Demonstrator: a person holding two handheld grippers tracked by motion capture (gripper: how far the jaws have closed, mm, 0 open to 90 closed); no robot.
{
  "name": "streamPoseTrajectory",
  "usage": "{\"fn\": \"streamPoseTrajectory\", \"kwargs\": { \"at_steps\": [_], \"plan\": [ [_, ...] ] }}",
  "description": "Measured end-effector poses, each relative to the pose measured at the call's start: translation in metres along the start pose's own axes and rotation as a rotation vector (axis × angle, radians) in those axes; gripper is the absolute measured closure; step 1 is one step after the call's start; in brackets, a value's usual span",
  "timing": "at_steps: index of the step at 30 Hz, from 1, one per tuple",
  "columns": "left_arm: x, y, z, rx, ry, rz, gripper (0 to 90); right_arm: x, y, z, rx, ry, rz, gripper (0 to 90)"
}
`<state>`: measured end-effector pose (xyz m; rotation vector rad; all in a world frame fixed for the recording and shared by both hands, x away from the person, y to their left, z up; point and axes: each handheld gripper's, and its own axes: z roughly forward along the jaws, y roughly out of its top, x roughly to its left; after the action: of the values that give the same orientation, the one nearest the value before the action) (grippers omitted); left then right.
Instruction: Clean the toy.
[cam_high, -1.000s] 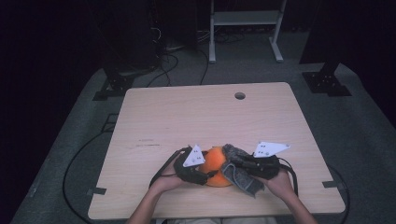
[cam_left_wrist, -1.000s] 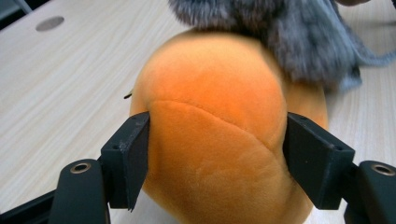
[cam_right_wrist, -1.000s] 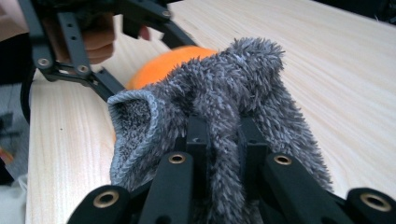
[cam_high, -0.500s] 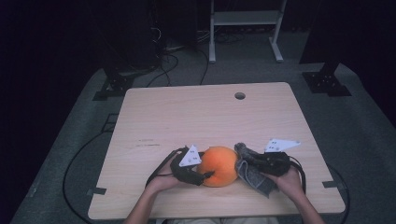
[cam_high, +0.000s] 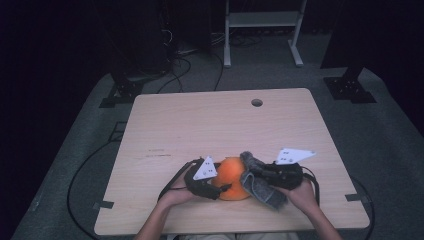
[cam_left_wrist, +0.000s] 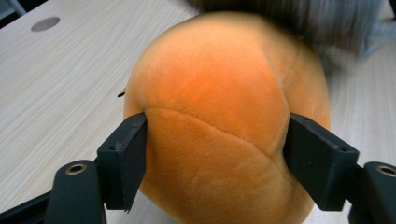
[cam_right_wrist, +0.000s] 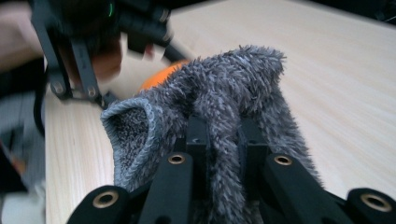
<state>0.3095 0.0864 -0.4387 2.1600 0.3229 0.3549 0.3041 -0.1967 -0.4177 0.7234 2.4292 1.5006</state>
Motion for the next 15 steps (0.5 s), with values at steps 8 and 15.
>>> {"fn": "streamPoseTrajectory", "kwargs": {
  "at_steps": [8, 15],
  "plan": [
    [0.007, -0.002, 0.005, -0.035, -0.018, -0.155, 17.1, -0.002, -0.011, 0.003, 0.051, -0.040, -0.019, 77.9],
    [-0.005, 0.011, -0.002, -0.065, -0.062, -0.076, 25.6, 0.012, 0.003, 0.001, 0.022, -0.011, -0.089, 78.1]
  ]
}}
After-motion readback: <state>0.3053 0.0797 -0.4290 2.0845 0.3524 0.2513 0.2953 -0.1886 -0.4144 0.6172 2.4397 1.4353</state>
